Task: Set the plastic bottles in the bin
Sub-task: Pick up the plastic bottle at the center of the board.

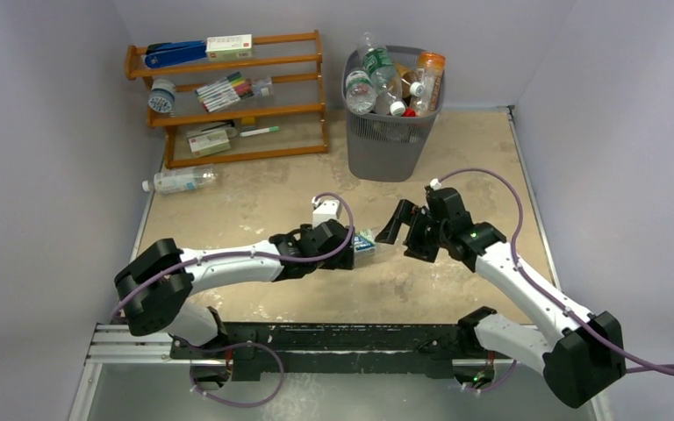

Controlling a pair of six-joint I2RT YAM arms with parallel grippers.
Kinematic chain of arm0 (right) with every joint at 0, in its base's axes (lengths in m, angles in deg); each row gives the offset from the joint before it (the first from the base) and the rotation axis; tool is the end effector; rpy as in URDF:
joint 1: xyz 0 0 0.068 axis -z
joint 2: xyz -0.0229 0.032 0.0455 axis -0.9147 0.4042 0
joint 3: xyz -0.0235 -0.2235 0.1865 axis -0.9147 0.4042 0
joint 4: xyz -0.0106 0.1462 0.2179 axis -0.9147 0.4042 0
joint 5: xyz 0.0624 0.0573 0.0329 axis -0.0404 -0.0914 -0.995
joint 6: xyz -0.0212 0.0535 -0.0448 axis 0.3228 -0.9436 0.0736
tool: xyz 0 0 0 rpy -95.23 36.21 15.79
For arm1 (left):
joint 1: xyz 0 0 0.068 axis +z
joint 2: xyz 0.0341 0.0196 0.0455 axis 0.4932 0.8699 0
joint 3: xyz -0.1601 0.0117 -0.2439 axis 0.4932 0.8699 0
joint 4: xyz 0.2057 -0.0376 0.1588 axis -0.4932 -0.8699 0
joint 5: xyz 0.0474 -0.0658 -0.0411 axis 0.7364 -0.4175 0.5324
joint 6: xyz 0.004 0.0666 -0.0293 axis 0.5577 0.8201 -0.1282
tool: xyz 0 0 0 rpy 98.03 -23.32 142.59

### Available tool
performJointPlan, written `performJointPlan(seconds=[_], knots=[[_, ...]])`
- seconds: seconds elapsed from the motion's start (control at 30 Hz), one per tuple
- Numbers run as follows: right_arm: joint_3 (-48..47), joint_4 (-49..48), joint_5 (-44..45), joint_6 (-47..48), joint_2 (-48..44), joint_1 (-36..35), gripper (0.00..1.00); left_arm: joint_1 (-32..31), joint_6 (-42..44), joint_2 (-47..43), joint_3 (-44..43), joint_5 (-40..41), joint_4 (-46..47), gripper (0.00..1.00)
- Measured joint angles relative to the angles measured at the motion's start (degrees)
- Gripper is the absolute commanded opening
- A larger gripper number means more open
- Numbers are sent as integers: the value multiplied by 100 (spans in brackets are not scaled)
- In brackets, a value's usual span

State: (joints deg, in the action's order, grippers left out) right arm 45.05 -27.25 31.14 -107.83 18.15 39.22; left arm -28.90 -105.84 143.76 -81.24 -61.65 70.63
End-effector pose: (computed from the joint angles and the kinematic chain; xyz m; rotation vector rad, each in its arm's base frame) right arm 0.1972 0.1136 0.2513 0.3887 2.4289 0.8800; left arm 0.1793 -0.2532 0.1940 0.0285 2.4261 -0.4745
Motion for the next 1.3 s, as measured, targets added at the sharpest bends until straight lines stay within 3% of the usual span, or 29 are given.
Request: performJointPlan(seconds=[0.23,0.6,0.93,1.3], knots=[[374,-267,-2,-525,22,0,100,-289,-72,9,0,157,63,80],[417,-1150,39,-1128,1381,219,100,-592,-160,275,-125,210,214,80],[-219,-1353,0,-964,2277,1003,100,-957,-162,750,-492,210,374,80],[-953,-1432,-24,-507,3440,1078,100,-988,-149,798,-629,205,452,81]])
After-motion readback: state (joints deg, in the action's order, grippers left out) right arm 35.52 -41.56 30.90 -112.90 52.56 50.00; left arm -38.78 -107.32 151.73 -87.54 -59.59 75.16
